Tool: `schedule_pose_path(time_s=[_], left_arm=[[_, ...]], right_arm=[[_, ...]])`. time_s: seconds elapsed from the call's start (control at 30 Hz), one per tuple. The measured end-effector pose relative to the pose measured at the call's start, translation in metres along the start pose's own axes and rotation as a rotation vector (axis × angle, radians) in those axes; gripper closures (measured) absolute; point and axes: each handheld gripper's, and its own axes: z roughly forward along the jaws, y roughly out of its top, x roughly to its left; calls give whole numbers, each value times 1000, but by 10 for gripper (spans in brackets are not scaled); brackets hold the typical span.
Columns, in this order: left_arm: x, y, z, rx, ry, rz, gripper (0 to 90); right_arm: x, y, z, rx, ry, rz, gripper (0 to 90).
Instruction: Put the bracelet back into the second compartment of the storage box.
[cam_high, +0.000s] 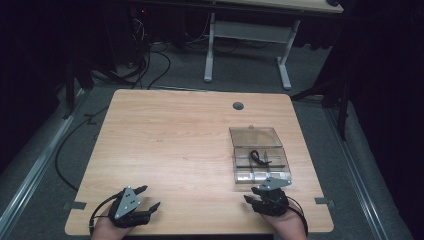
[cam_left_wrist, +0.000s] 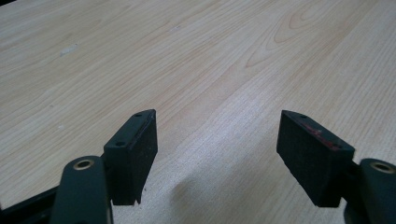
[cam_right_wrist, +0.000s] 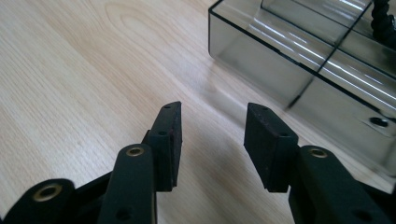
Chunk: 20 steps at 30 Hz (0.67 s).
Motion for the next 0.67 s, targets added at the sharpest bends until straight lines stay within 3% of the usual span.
schedule_pose_path(time_s=[0.17,0.2,0.23,0.27,0.3,0.67], left_arm=[[0,0,0,0,3,-1,296],[0,0,0,1,3,1,296],[0,0,0,1,3,1,296],[0,0,0,1,3,1,296],[0,0,0,1,6,0,296],[0,0,1,6,10,0,298]], right_arm=[[-2,-10,6,-72,26,38,577],[-2,-12,7,-95,25,38,577],[-2,-18,8,-152,35,42,576],[-2,-18,8,-152,35,42,576],[0,-20,6,-191,26,25,574],[4,-20,8,-169,11,-5,549]])
